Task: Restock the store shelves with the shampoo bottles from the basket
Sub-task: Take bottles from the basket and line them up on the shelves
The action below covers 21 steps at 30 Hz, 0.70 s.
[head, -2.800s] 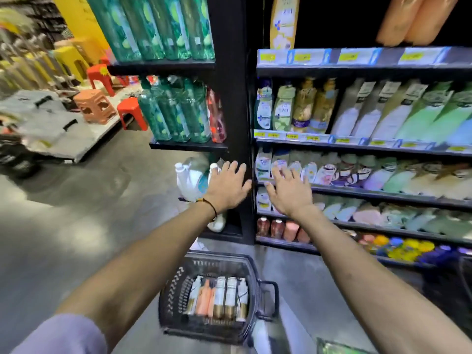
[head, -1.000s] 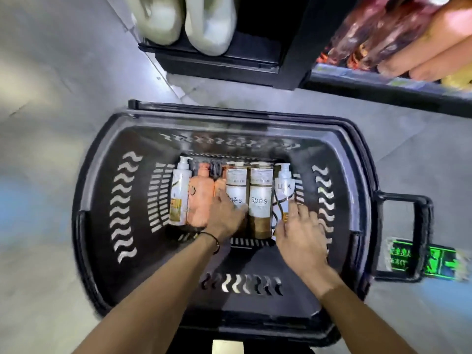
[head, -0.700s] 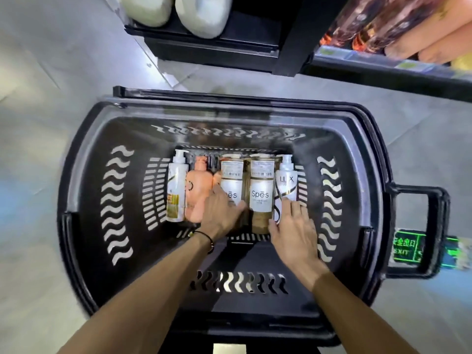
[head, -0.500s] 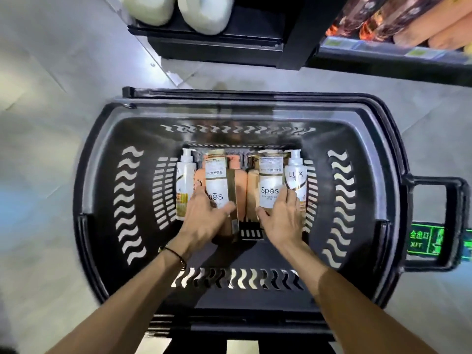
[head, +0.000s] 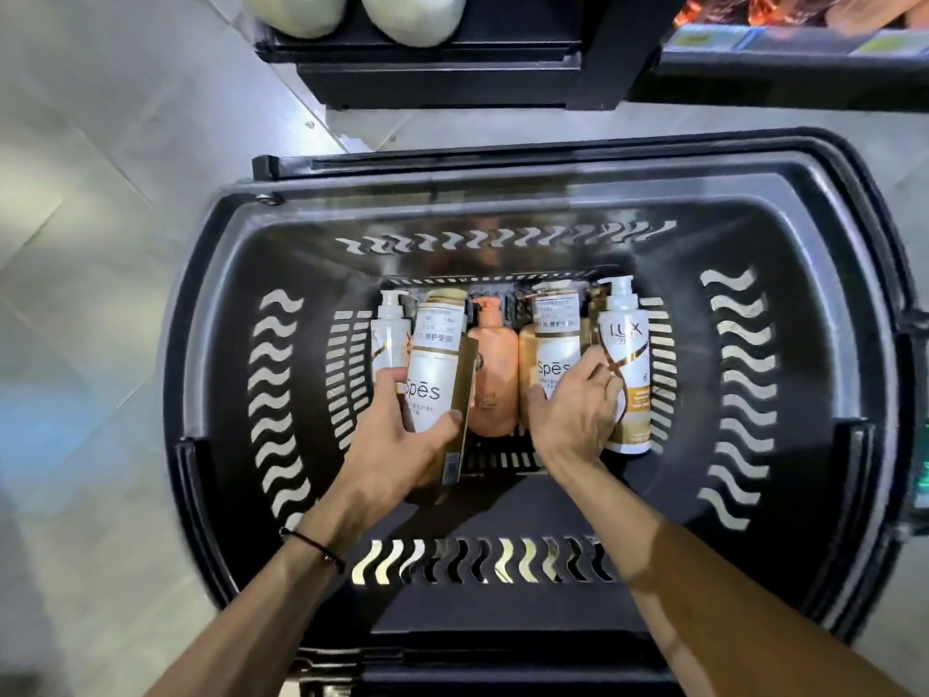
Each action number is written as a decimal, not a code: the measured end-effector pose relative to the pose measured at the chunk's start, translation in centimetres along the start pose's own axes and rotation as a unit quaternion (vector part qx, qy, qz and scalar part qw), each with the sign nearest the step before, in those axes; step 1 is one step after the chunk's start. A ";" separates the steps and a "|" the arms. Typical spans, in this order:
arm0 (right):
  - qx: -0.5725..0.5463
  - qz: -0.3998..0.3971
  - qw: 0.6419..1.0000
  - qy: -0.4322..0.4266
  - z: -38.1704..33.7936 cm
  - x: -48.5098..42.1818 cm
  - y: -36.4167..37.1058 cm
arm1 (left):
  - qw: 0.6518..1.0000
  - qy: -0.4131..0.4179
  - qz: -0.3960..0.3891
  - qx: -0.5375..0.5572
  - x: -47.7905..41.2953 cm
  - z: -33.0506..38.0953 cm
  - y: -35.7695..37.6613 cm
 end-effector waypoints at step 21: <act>-0.454 -0.175 0.873 -0.023 1.6 12.8 -34.6 | 0.993 0.070 0.073 0.062 25.5 20.5 -5.0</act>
Point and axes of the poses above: each hand's wrist, its own x-axis away from the middle knuckle, its own y-axis out of the palm, z = x × y, the point moved 5 cm from there along -x, towards the middle knuckle, and after that the axes turned 4 degrees about z, right-handed, at the moved point
